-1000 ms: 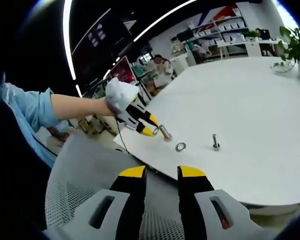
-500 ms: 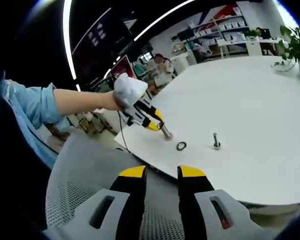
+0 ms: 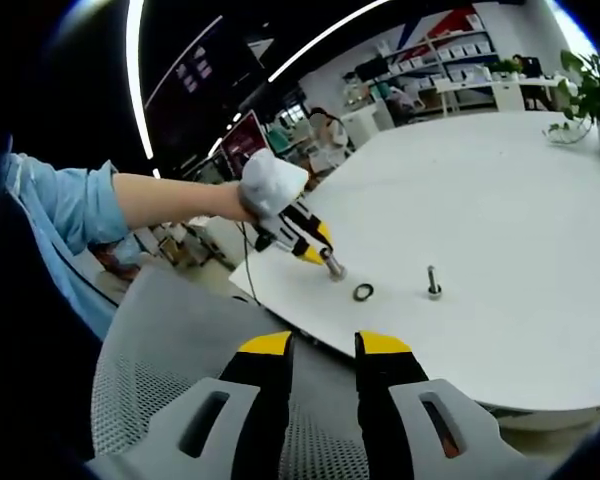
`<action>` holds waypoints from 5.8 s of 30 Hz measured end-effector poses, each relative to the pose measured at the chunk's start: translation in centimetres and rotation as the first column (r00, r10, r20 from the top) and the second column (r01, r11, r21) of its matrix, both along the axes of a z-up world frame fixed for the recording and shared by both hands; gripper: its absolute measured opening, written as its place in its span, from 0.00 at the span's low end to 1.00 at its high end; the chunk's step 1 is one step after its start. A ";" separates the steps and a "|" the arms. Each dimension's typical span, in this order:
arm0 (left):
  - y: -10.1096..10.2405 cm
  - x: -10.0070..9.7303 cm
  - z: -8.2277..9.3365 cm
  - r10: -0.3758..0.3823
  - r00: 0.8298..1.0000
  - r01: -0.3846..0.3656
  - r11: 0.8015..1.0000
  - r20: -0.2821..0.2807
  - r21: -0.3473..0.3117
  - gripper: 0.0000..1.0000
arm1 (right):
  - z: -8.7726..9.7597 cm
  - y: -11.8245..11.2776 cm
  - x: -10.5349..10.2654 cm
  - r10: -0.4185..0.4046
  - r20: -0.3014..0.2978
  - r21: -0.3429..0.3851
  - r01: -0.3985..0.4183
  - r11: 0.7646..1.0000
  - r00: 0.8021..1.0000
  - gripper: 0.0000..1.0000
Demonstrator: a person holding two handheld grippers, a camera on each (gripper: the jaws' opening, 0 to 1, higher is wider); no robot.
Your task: Place the washer onto the threaded stud by aligning its center hole with the stud, sliding it down to the base, and recovering from edge contact or off-axis alignment until the washer reaches the visible bottom stop.
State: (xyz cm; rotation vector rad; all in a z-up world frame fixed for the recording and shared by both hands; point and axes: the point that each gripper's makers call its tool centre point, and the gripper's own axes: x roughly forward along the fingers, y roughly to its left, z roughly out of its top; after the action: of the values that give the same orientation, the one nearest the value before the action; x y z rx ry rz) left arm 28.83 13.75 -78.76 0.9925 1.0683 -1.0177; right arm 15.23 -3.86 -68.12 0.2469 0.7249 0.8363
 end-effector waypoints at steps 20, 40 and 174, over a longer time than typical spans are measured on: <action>0.1 0.1 -4.0 -0.011 0.997 0.016 0.997 -0.074 0.070 0.19 | -0.1 -0.1 0.1 -0.004 -0.003 0.002 0.004 1.000 1.000 0.27; 0.2 -0.2 -2.6 0.035 0.994 -0.035 0.999 -0.103 0.001 0.16 | -0.2 0.0 0.0 0.010 -0.005 0.000 -0.010 1.000 1.000 0.27; 0.9 -0.3 1.9 0.083 0.996 -0.083 0.995 -0.013 -0.049 0.19 | 0.0 0.4 -0.3 0.039 0.000 -0.003 -0.039 0.999 0.999 0.27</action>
State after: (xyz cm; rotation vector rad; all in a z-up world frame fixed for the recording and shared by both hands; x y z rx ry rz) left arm 28.52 14.65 -76.85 0.8964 1.0796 -0.9783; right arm 14.90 -3.50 -68.16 0.2302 0.7328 0.8723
